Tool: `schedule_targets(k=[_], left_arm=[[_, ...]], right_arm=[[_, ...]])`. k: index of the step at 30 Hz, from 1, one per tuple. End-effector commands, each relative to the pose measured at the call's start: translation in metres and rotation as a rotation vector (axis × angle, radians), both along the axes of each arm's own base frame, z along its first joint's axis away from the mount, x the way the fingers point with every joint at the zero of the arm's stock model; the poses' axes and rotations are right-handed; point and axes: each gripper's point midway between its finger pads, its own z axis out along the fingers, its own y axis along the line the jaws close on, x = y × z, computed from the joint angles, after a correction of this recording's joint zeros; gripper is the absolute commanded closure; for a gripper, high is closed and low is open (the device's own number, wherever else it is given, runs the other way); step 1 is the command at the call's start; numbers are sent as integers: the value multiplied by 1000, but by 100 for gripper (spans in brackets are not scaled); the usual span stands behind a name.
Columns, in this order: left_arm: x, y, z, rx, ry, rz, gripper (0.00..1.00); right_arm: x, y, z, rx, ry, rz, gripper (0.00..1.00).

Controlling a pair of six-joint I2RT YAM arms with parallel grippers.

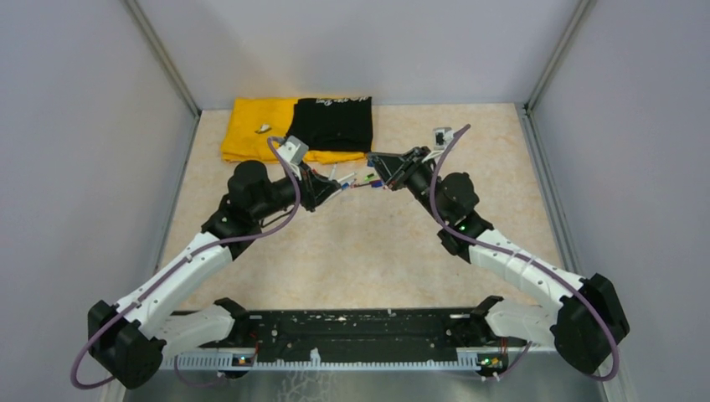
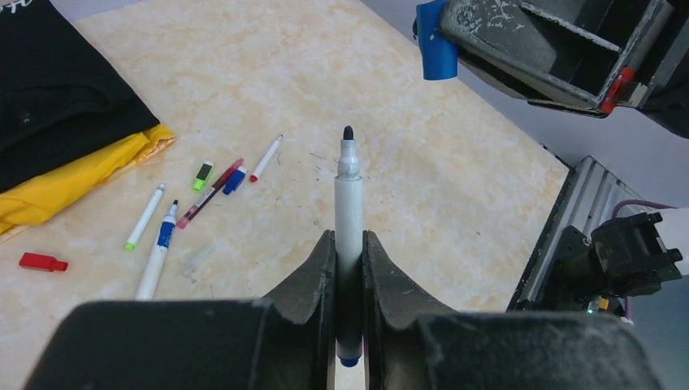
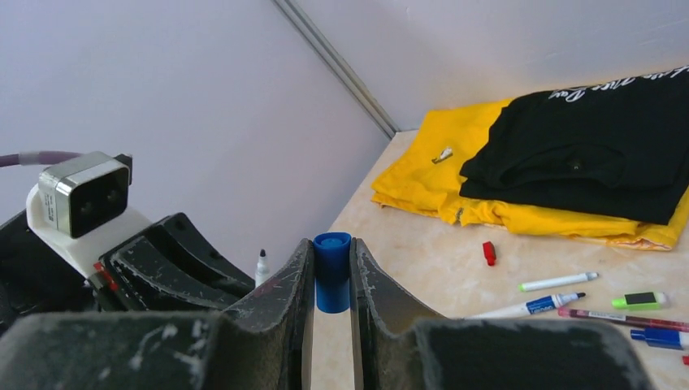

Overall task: Insert the pens into the pen caps
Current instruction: Place the pen cap at the center of the board.

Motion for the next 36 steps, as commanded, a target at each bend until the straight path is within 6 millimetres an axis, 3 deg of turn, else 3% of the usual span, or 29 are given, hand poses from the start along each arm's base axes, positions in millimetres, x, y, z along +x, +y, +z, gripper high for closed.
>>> schedule_targets(k=[1,3,4,7,12,22,31,36], left_arm=[[3,-1,23,-29,-61,10,100],[12,10,21,-7,-64,89,100],[15,16,19,6,-66,126,100],[24,34,11,61,-74,227,100],[30,63,-3,147,-82,361,100],[29,107,-16,183,-96,563,100],[29,111,-17,184,-101,581,100],[29,110,-18,184,-98,575,100]], right_arm=[[-1,-10,17,-35,-54,-33,100],[14,-15,-15,-203,21,-98,100],[20,-20,-45,-325,105,-126,100],[33,-25,-103,-622,218,-131,100],[47,-12,-168,-896,311,-10,100],[81,33,-242,-966,416,116,97],[95,44,-280,-1019,470,140,82],[92,51,-289,-1005,471,183,74]])
